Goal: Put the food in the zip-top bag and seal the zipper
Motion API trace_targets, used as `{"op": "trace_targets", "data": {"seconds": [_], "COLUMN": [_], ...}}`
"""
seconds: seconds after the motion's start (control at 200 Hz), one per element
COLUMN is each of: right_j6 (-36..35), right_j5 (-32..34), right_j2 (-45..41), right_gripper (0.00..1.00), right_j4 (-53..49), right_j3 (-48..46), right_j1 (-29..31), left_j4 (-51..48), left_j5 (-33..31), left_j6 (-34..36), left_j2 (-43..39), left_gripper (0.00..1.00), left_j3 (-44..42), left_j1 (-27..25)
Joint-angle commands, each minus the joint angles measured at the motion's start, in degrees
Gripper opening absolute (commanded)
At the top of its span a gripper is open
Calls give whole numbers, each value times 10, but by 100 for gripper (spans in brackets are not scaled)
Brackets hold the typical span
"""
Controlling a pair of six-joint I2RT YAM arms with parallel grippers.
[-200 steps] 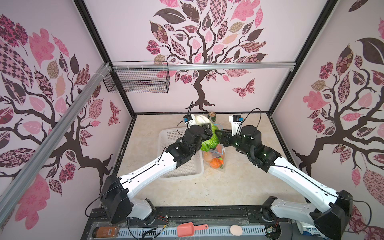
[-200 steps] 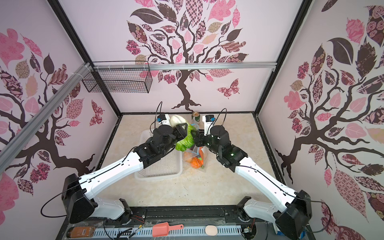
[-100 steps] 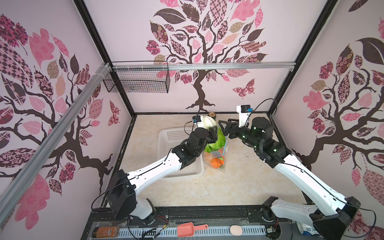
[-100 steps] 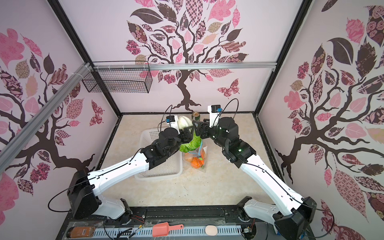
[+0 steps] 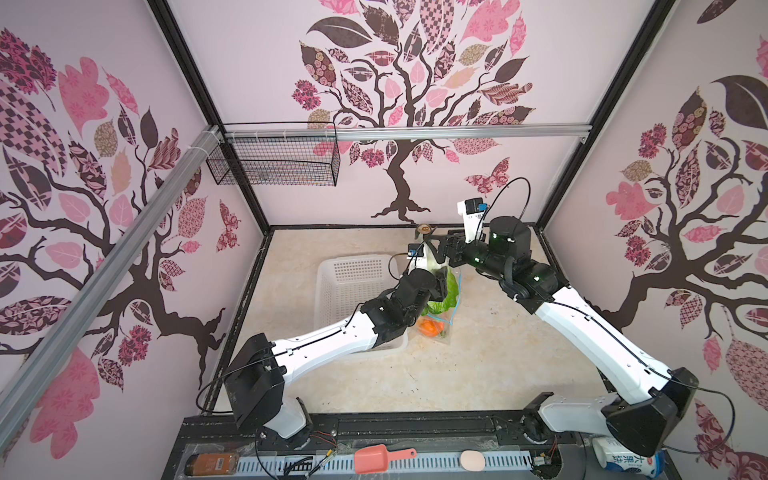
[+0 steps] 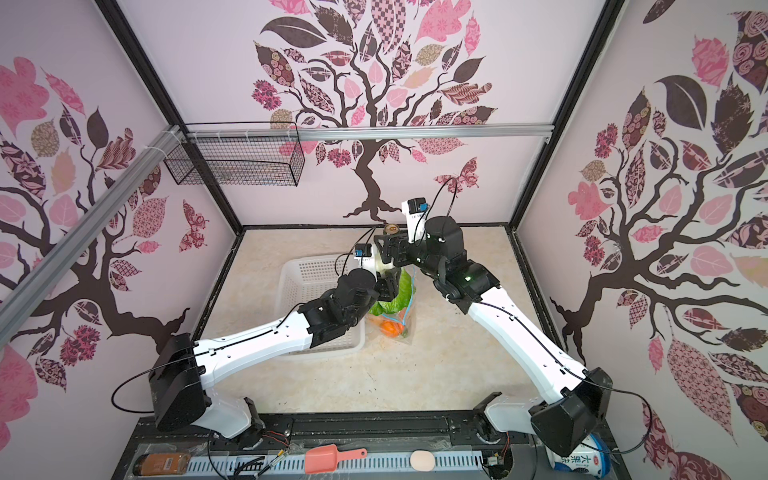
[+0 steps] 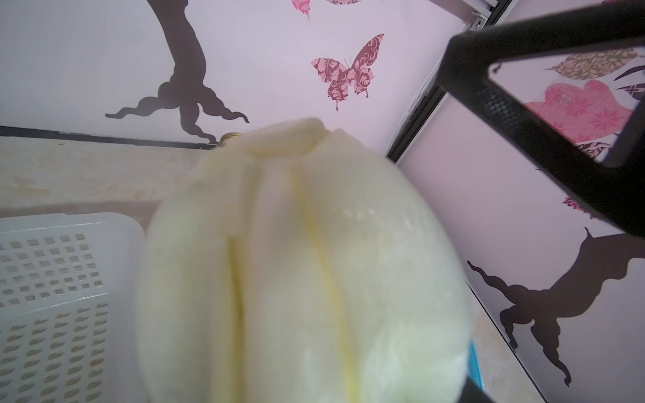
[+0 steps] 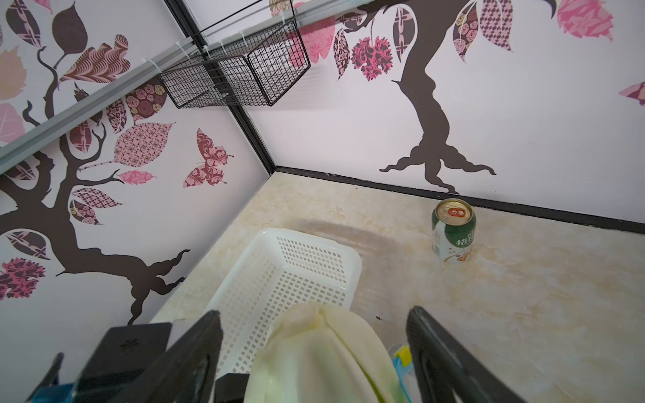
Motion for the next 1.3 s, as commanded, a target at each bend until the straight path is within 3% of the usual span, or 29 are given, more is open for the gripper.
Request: {"op": "trace_targets", "data": {"seconds": [0.0, 0.3, 0.665, 0.785, 0.985, 1.13, 1.295], "right_j6": [-21, -49, -116, -134, -117, -144, -159], "right_j5": [-11, -64, -102, -103, -206, -253, -245], "right_j2": [25, 29, 39, 41, 23, 14, 2], "right_gripper": [86, 79, 89, 86, 77, 76, 78], "right_j4": [-46, -58, -100, -116, -99, -114, -125], "right_j3": [10, -9, -14, -11, -38, -41, -50], "right_j1": [2, -10, -10, -17, -81, -86, -87], "left_j4": [36, 86, 103, 141, 150, 144, 134], "left_j5": [-7, -9, -4, 2, 0, 1, -1], "left_j6": [34, 40, 55, 63, 66, 65, 62], "left_j2": [6, -8, -1, -7, -9, -3, 6], "left_gripper": [63, 64, 64, 65, 65, 65, 65], "left_j3": [9, -24, -22, -48, -57, -50, -37], "left_j1": [-11, -12, -12, -12, -12, -12, -12]}}
